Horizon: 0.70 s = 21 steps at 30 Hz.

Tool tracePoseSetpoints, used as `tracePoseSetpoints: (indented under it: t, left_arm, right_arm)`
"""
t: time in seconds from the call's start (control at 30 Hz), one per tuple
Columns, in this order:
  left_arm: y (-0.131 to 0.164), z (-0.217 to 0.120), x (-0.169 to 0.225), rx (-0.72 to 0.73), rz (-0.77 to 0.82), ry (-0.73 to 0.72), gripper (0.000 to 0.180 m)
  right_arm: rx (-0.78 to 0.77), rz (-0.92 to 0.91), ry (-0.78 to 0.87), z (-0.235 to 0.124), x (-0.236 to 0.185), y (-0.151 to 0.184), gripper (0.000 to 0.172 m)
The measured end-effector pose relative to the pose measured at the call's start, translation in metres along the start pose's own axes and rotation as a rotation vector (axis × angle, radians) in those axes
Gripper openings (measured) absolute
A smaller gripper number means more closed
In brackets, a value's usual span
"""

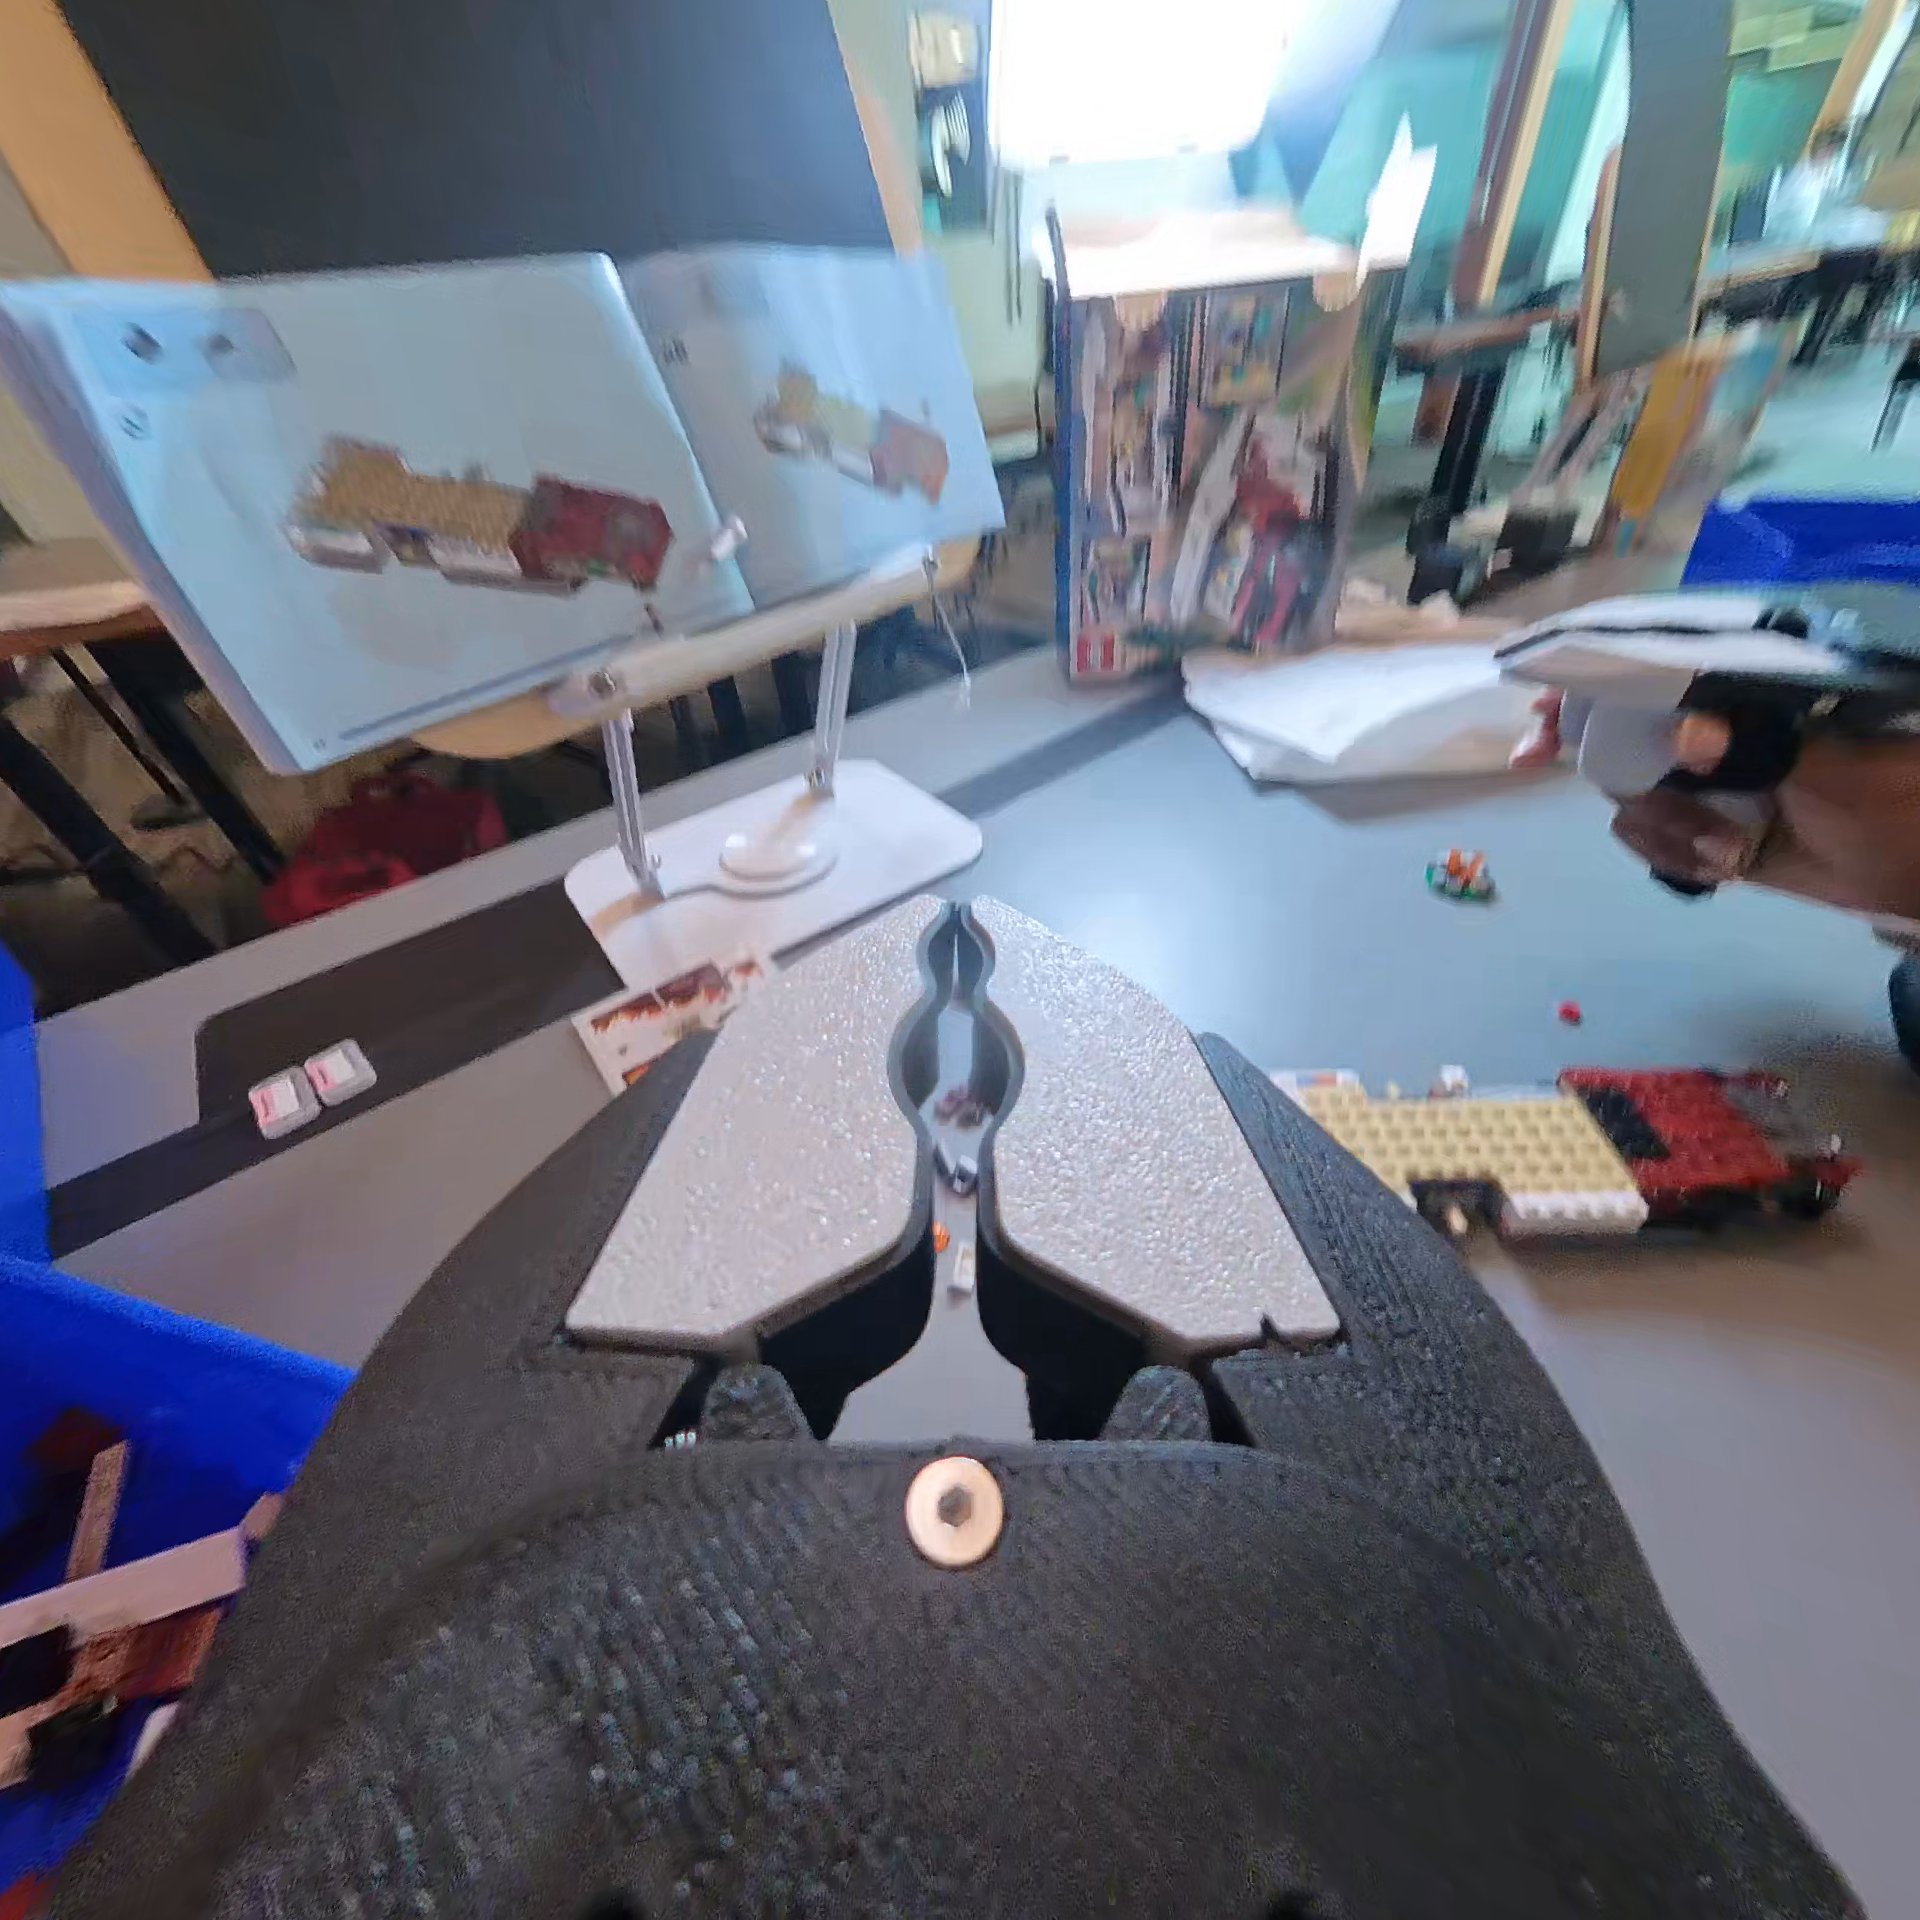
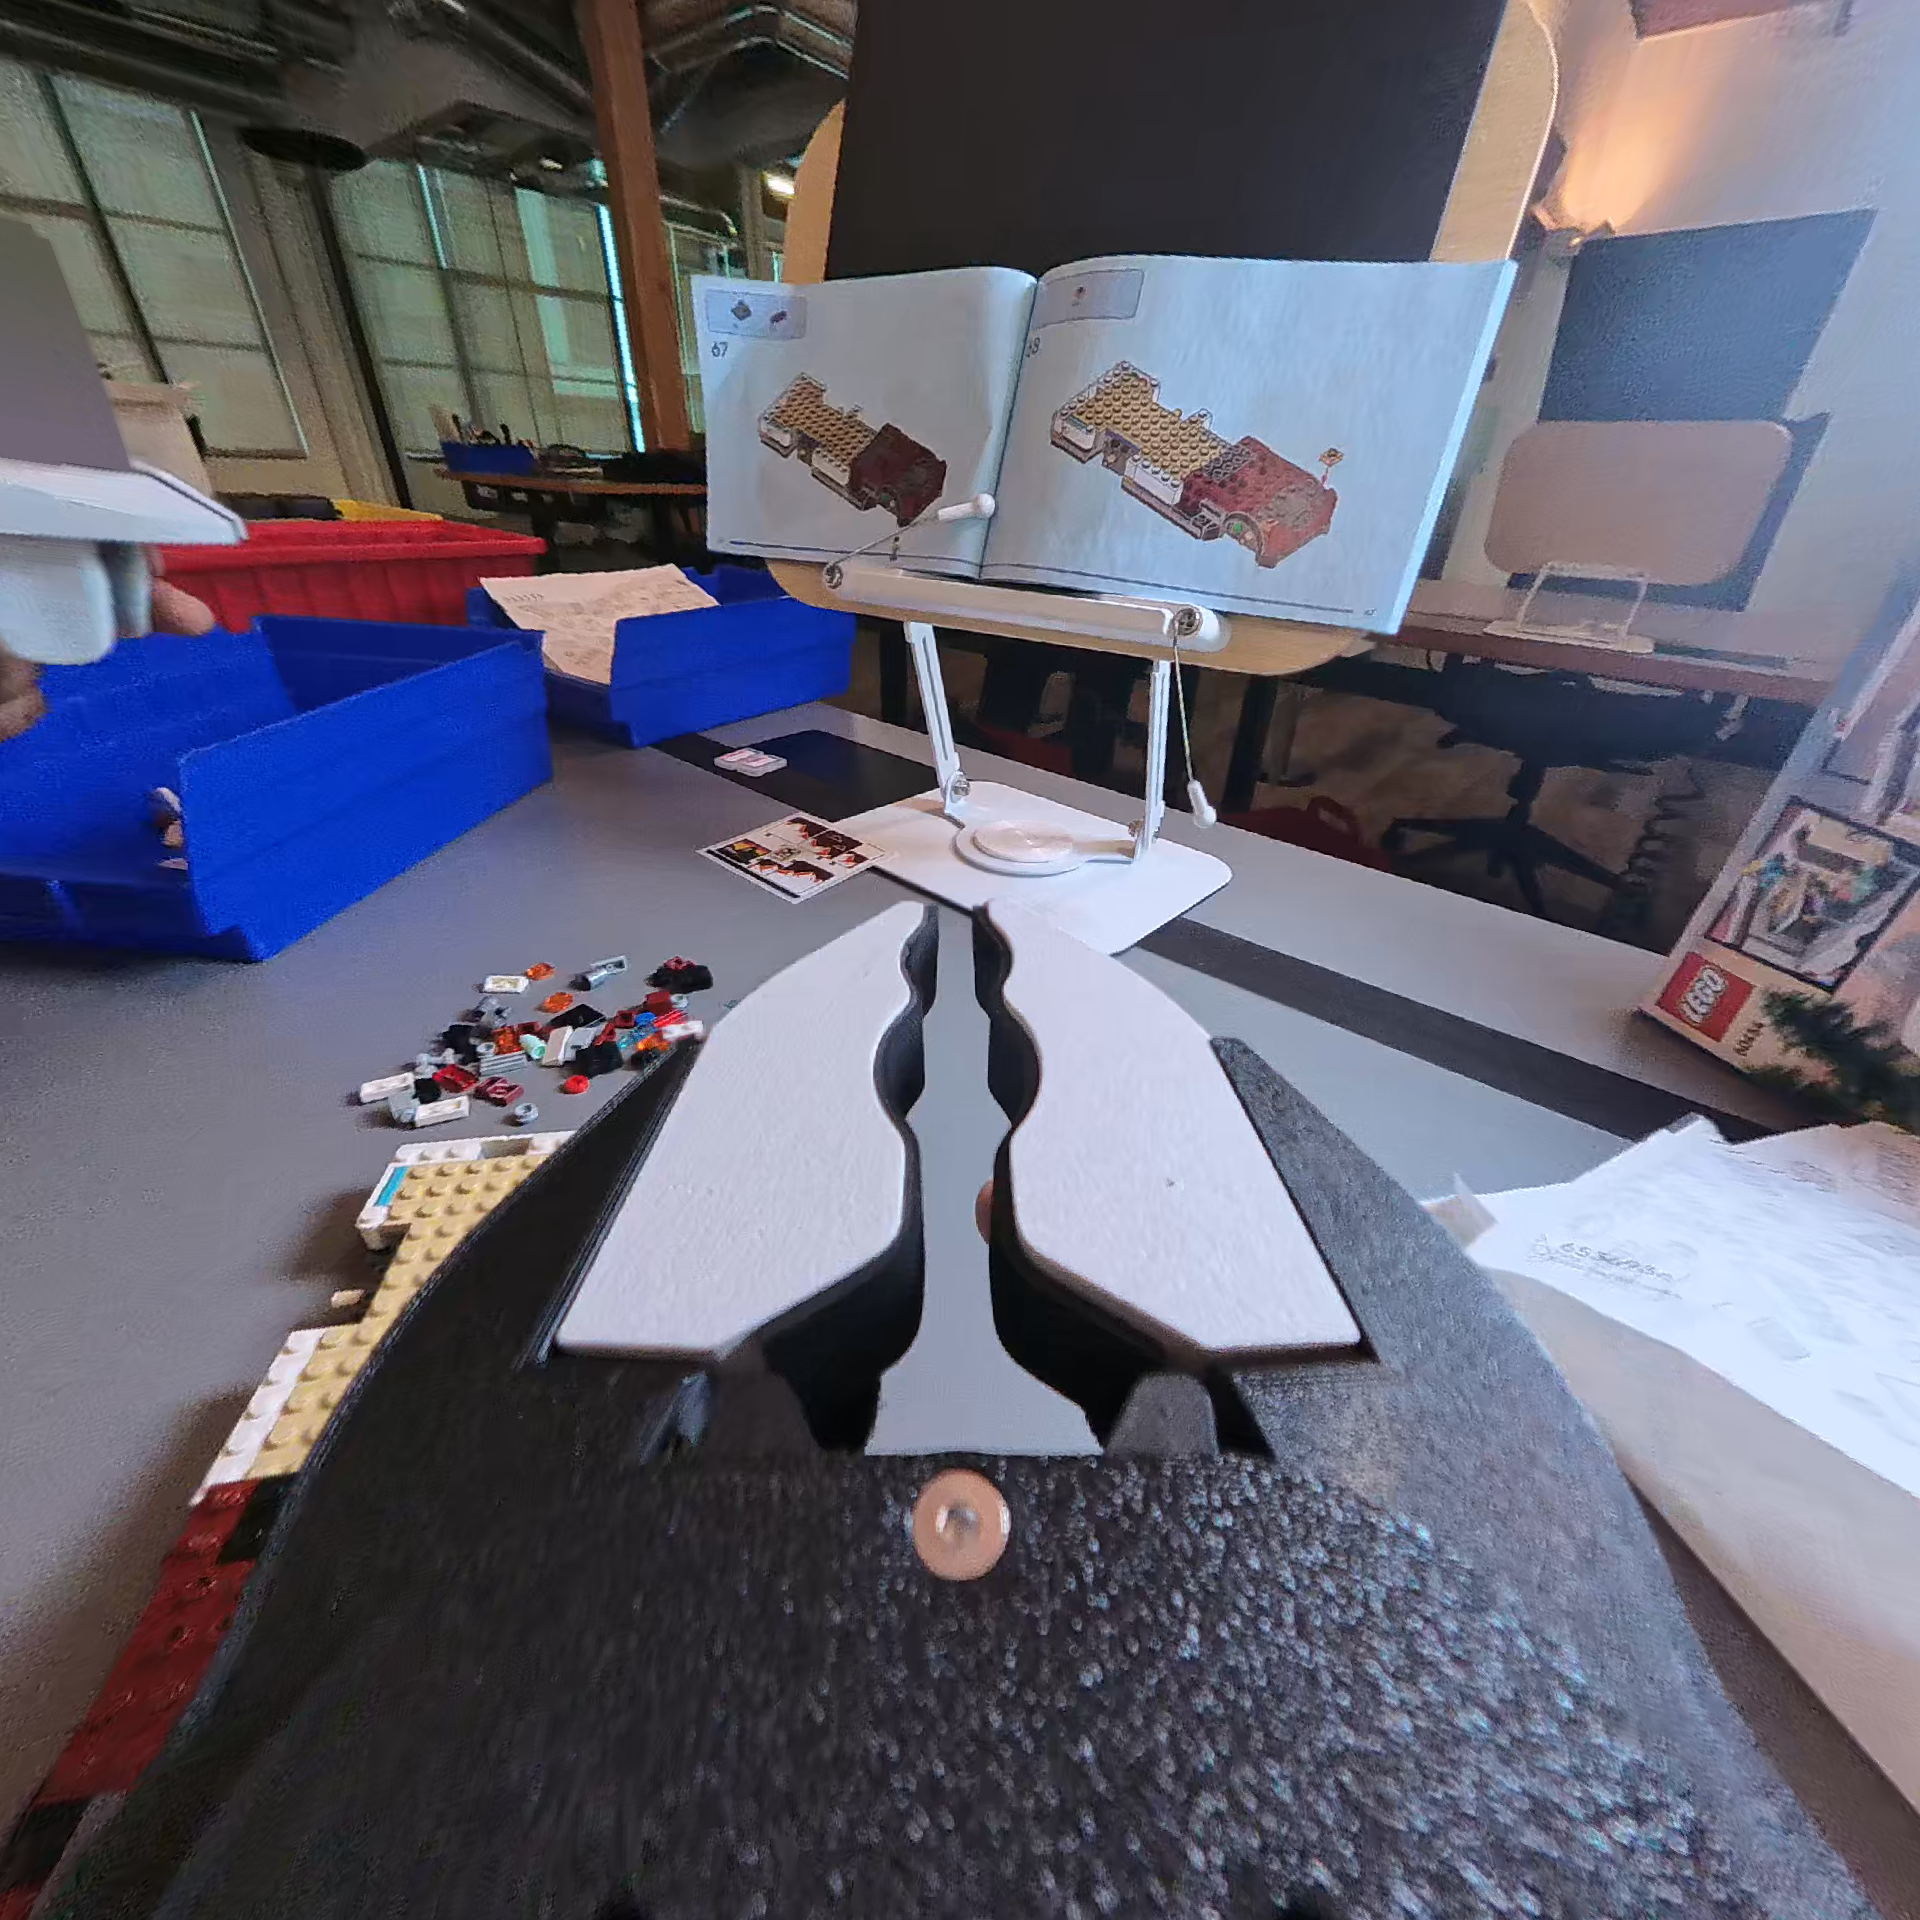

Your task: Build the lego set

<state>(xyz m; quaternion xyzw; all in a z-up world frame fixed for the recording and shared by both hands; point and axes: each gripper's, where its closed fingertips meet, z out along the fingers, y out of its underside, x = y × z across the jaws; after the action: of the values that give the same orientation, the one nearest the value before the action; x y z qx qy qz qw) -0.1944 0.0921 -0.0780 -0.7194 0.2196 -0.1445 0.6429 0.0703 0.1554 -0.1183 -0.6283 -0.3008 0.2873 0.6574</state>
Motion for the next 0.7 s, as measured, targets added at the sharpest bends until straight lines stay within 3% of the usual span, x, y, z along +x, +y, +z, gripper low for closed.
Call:
tracePoseSetpoints:
  t: [0.17, 0.27, 0.33, 0.47, 0.7]
  left_arm:
    - [0.055, 0.02, 0.006, -0.489, 0.163, 0.203, 0.019]
    - [0.089, 0.028, 0.009, -0.778, 0.39, 0.312, 0.014]
    - [0.108, 0.035, 0.013, -0.929, 0.439, 0.416, 0.014]
    - [0.143, 0.053, -0.005, -1.118, 0.499, 0.526, 0.017]
    - [0.172, 0.057, -0.013, -1.177, 0.538, 0.644, 0.019]
  right_arm:
    - [-0.022, 0.01, -0.069, 0.004, -0.012, 0.009, 0.005]
    - [-0.033, -0.007, -0.083, 0.003, -0.017, 0.013, 0.002]
    - [-0.049, -0.011, -0.097, 0.004, -0.02, 0.017, 0.001]
    - [-0.08, -0.04, -0.111, 0.005, -0.024, 0.025, 0.0]
    - [-0.11, -0.086, -0.128, 0.006, -0.027, 0.032, 0.0]
